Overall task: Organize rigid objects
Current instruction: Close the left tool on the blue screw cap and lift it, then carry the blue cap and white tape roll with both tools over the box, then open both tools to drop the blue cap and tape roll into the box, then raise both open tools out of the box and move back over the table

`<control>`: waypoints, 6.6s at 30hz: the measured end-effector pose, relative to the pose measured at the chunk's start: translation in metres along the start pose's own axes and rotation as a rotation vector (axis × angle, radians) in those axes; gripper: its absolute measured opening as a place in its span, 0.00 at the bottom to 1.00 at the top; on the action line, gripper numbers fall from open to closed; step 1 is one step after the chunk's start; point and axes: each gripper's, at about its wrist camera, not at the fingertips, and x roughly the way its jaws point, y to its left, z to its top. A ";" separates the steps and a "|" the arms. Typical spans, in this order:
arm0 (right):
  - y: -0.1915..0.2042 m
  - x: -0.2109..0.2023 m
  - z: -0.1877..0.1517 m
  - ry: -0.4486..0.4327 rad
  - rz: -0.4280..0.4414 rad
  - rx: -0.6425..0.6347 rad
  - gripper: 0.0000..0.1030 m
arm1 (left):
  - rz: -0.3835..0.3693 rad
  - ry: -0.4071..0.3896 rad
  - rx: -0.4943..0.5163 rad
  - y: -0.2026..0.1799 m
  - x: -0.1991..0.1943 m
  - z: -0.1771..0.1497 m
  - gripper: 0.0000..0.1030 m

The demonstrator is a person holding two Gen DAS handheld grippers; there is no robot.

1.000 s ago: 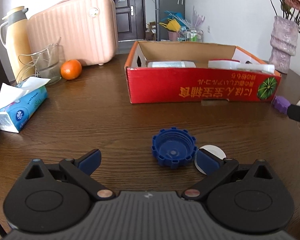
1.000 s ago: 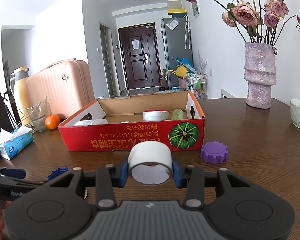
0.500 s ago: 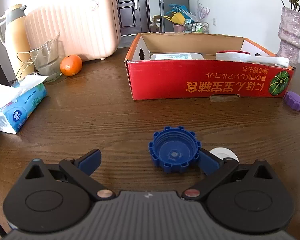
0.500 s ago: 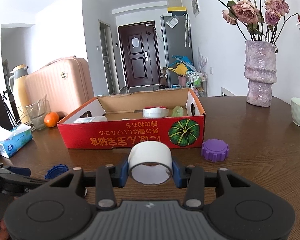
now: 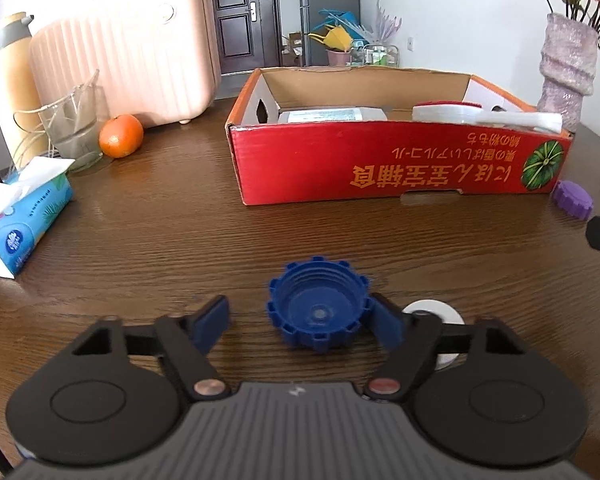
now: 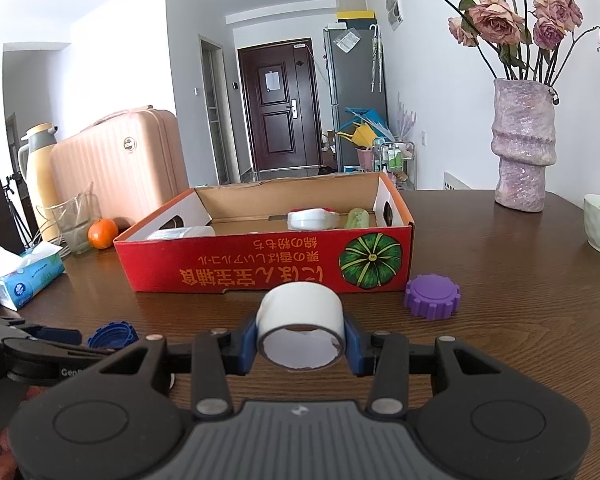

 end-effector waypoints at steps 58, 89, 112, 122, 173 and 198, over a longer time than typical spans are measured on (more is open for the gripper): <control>0.008 -0.032 0.025 -0.129 0.023 -0.024 0.41 | -0.015 -0.276 -0.048 -0.032 -0.090 0.024 0.52; -0.003 0.033 0.086 -0.142 -0.034 -0.053 0.41 | -0.015 -0.323 -0.080 -0.043 -0.046 0.094 0.52; -0.021 0.100 0.114 -0.097 -0.056 -0.030 0.41 | -0.002 -0.296 -0.093 -0.044 0.011 0.133 0.52; -0.027 0.125 0.122 -0.078 -0.068 -0.032 0.41 | 0.008 -0.276 -0.088 -0.041 0.037 0.148 0.52; -0.033 0.149 0.126 -0.053 -0.099 -0.034 1.00 | 0.089 -0.279 -0.130 -0.024 0.063 0.159 1.00; -0.026 0.060 0.103 -0.140 -0.098 -0.035 1.00 | 0.041 -0.297 -0.100 -0.031 -0.009 0.105 1.00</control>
